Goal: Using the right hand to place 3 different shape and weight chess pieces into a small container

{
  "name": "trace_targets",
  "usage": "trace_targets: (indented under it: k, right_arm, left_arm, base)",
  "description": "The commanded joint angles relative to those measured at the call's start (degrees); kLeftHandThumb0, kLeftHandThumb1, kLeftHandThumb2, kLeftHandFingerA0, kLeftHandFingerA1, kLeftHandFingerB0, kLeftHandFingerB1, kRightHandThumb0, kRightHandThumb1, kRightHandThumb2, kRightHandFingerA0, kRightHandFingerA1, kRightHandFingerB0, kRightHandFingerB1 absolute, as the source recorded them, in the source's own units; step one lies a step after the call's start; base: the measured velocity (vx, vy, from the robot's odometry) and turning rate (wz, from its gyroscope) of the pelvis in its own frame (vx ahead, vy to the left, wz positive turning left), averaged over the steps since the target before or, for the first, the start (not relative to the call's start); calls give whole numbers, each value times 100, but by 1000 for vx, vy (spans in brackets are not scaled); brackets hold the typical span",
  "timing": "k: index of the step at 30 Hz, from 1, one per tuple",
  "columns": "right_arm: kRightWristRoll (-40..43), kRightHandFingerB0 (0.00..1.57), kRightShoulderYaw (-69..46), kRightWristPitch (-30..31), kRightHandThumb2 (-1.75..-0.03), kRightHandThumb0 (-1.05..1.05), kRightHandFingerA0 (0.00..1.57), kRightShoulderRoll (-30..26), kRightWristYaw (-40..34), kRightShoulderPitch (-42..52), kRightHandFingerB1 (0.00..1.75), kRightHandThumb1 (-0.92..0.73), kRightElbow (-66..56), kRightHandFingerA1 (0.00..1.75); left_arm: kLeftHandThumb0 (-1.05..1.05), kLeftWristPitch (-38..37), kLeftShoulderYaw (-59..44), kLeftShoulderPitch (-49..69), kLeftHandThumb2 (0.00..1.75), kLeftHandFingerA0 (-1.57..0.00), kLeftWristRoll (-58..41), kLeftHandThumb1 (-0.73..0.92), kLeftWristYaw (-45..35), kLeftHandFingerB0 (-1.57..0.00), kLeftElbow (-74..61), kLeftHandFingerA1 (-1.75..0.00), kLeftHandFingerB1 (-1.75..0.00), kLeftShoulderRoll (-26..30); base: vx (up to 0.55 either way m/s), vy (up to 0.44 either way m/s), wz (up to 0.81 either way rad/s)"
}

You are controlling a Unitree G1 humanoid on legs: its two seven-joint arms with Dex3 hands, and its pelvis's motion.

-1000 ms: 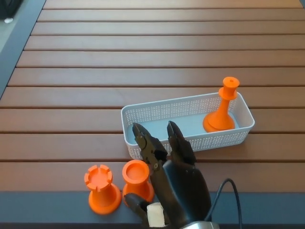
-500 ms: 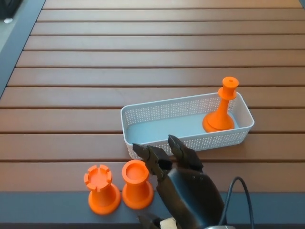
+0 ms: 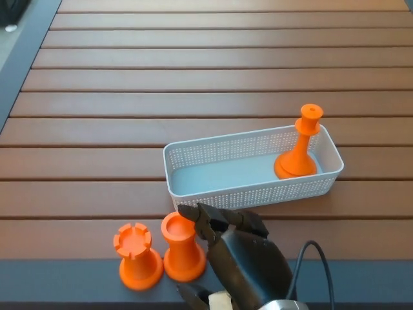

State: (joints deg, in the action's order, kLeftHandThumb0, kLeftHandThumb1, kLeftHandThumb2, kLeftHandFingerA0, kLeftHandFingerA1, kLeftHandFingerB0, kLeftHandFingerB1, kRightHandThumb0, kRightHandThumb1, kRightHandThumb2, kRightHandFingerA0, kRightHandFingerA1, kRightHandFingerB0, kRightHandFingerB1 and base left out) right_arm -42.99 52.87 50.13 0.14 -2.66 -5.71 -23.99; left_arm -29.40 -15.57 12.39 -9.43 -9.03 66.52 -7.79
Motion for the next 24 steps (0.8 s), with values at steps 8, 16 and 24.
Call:
trace_targets:
  k: [8,16,24]
  right_arm:
    - [476,20,92,-343,-67,-39,17,1466,-775,224,50,-59,712,69]
    - [634,19,157,-951,-70,-36,19,1446,-1250,266,54,-59,940,73]
    - [803,22,81,-1276,-68,-31,24,1423,-1535,330,55,-60,1126,79]
  left_arm:
    - [-15,-471,68,86,159,-147,83,19,123,-145,15,-135,-129,22]
    - [-17,-522,85,121,158,-148,101,19,120,-143,28,-134,-132,27]
    - [-16,-478,64,126,156,-146,49,21,98,-141,23,-134,-132,-16]
  base:
    - [0,0,0]
    - [0,0,0]
    - [0,0,0]
